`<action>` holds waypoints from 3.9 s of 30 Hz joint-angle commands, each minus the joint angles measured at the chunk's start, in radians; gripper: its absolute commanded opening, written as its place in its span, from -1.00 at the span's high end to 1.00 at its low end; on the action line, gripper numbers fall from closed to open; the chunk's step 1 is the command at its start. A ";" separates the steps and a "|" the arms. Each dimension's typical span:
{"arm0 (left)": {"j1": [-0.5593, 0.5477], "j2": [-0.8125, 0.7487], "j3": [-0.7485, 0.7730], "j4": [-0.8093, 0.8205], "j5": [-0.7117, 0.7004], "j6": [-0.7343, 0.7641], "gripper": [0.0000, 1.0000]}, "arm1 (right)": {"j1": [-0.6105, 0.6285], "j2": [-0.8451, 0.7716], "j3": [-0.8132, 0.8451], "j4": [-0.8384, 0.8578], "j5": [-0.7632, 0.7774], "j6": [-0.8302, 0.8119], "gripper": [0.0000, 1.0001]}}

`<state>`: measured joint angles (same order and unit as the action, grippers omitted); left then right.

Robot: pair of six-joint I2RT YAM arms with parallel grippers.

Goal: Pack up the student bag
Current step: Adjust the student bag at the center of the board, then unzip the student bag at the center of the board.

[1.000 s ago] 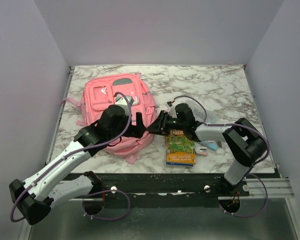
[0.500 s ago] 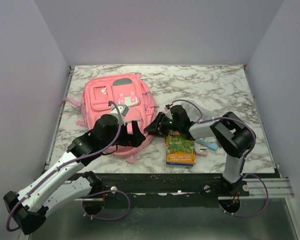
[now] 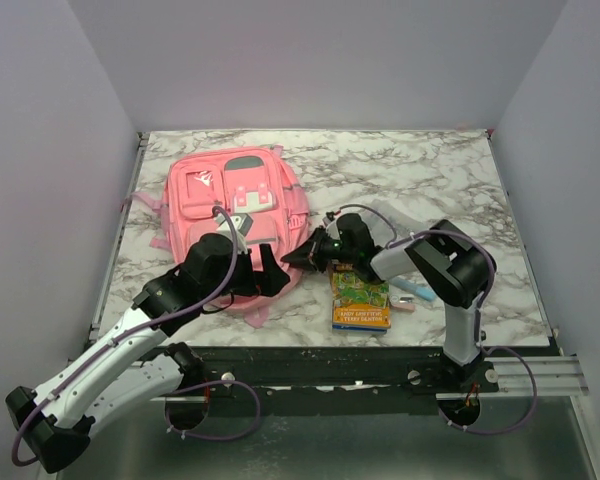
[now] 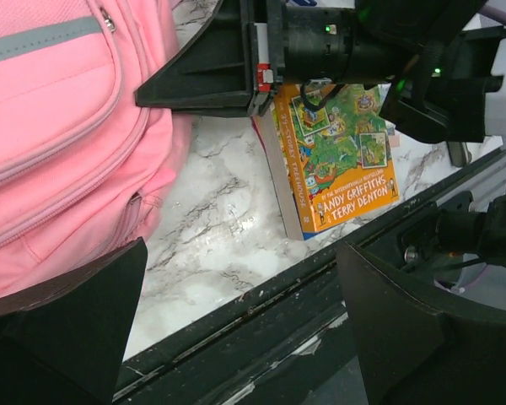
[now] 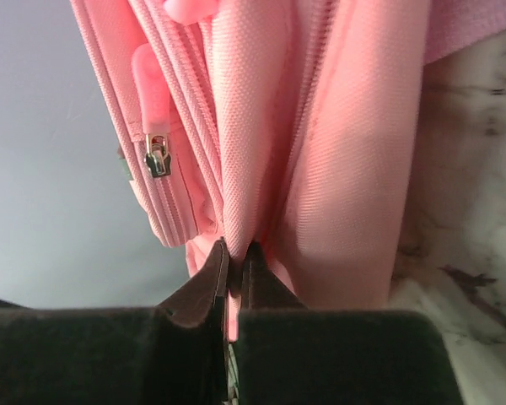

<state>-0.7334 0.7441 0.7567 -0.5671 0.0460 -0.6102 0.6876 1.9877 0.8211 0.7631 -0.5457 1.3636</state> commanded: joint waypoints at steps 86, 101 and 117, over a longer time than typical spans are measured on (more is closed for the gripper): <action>0.039 0.173 0.227 0.006 -0.342 0.089 -0.62 | 0.127 -0.341 0.180 -0.187 0.412 0.157 0.99; 0.038 0.412 0.219 0.016 -0.340 0.178 -0.56 | 0.104 -0.359 0.187 -0.255 0.175 -0.030 0.99; 0.042 0.437 0.293 -0.009 -0.322 0.193 1.00 | -0.028 -0.541 0.105 -0.522 0.005 -0.761 -0.11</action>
<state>-0.7006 1.2095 1.0027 -0.5972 -0.2955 -0.4217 0.6804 1.5291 0.9291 0.3771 -0.4816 0.9592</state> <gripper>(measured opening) 0.017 0.502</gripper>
